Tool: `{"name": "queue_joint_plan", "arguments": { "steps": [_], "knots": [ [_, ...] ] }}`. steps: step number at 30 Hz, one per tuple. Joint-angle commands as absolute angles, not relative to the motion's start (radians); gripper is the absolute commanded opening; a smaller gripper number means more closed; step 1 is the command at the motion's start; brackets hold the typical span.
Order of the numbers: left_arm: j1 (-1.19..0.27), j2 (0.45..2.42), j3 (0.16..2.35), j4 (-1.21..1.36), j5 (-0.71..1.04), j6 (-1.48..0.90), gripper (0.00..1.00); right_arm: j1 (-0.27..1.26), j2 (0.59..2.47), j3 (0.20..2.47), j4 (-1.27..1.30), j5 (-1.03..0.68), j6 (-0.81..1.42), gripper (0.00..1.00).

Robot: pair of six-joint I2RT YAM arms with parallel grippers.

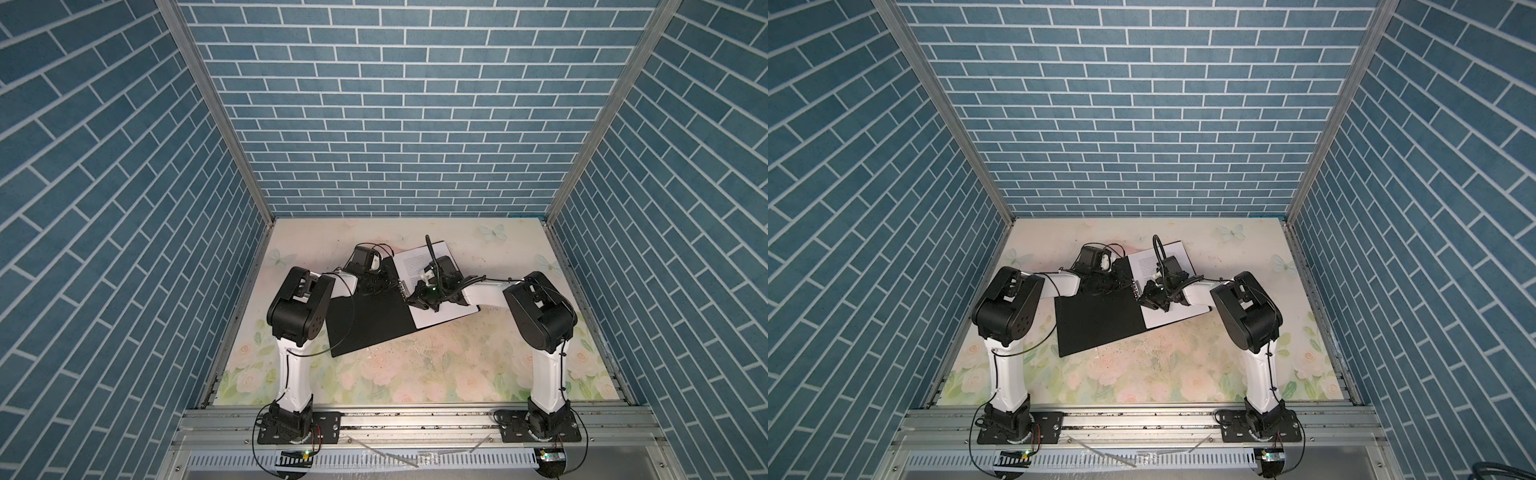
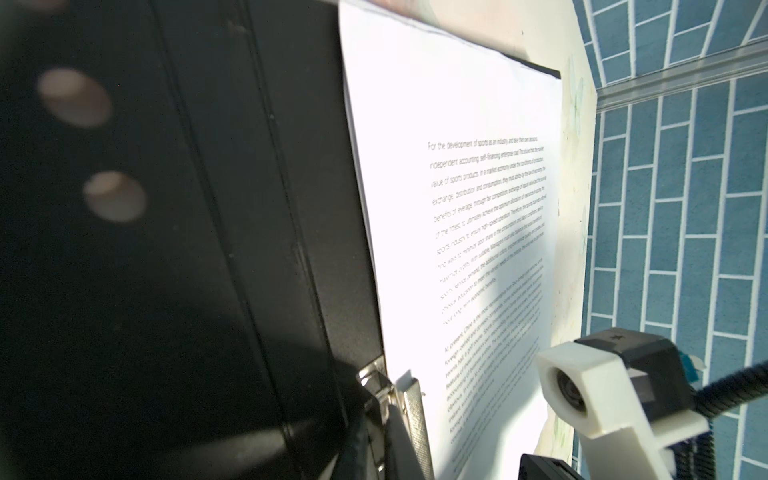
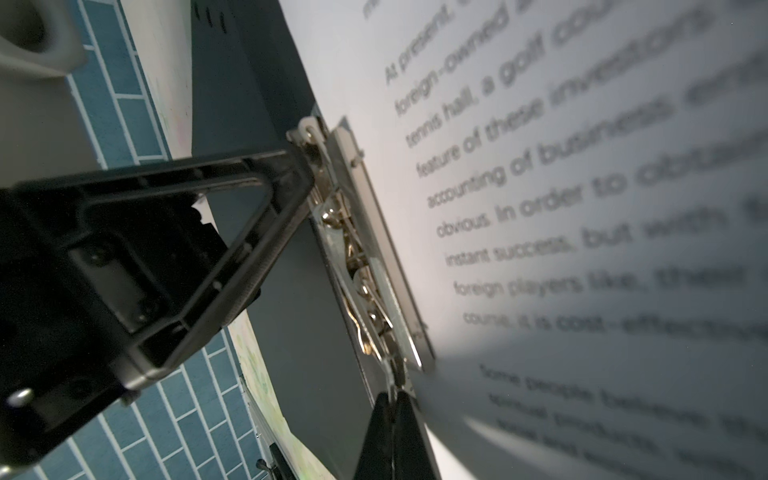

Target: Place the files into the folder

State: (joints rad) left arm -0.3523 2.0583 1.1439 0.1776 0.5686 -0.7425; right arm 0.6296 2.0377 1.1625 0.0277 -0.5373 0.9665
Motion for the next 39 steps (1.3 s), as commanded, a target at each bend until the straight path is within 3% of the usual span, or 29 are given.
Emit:
{"name": "queue_joint_plan", "arguments": {
  "steps": [1, 16, 29, 39],
  "knots": [
    [-0.345, 2.095, 1.108, 0.139, 0.532, -0.737, 0.10, 0.597, 2.173, 1.107, -0.306, -0.204, 0.940, 0.00],
    [-0.360, 2.092, 1.052, 0.255, 0.502, -0.832, 0.10, 0.627, 2.169, 1.077, -0.127, -0.360, 1.089, 0.00],
    [-0.364, 2.112, 0.981, 0.432, 0.490, -0.971, 0.10, 0.639, 2.220, 1.129, -0.311, -0.194, 1.066, 0.00],
    [-0.379, 2.116, 0.929, 0.539, 0.465, -1.044, 0.09, 0.661, 2.238, 1.137, -0.231, -0.206, 1.110, 0.00]
  ]
}}
